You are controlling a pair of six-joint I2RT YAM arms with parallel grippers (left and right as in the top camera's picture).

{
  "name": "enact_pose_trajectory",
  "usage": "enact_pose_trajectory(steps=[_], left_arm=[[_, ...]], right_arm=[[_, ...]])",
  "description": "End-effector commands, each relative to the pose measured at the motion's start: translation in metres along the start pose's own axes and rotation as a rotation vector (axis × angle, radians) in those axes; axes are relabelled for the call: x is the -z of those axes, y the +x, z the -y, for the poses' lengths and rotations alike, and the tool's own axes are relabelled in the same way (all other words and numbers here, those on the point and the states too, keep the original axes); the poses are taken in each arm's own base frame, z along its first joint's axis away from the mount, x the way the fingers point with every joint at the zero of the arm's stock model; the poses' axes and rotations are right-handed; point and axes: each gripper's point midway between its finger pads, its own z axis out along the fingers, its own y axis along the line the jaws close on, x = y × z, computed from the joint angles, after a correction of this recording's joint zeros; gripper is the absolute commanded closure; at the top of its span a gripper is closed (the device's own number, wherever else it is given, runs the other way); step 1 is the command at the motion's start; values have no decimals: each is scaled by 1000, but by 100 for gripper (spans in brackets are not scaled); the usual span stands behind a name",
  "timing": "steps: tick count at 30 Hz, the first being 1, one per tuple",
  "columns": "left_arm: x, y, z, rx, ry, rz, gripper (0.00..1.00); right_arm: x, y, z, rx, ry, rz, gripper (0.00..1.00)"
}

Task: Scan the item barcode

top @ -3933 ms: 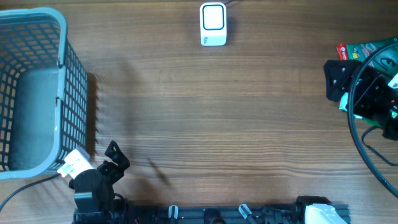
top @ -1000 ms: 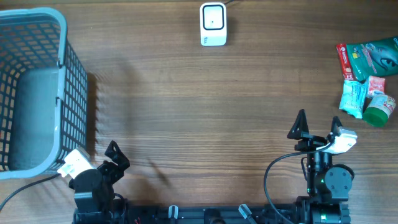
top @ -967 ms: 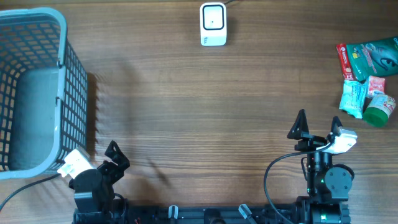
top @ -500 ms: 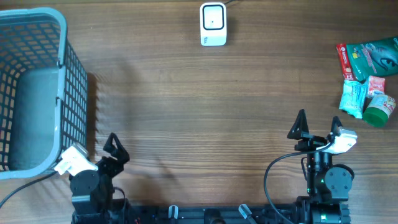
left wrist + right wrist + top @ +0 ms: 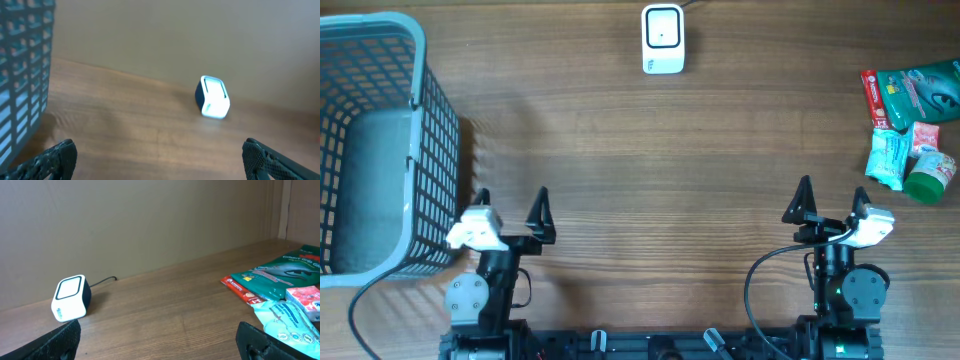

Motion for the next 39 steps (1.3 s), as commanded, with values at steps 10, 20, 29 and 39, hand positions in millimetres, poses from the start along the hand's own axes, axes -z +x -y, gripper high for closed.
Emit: enact_pose_trajectory(steps=[10,20,29,39], left_arm=[[-4,21,0,-152,28,-30,0],[-4,21,0,-154,29,-30,0],[-4,20,0,-155,29,-27,0],[-4,18,-8,-153,-5,-22,0]], right_arm=[[1,-3,2,18,8,13,0],[1,-3,2,18,8,13,0],[1,-3,2,18,9,13,0],[1,-3,2,18,8,13,0]])
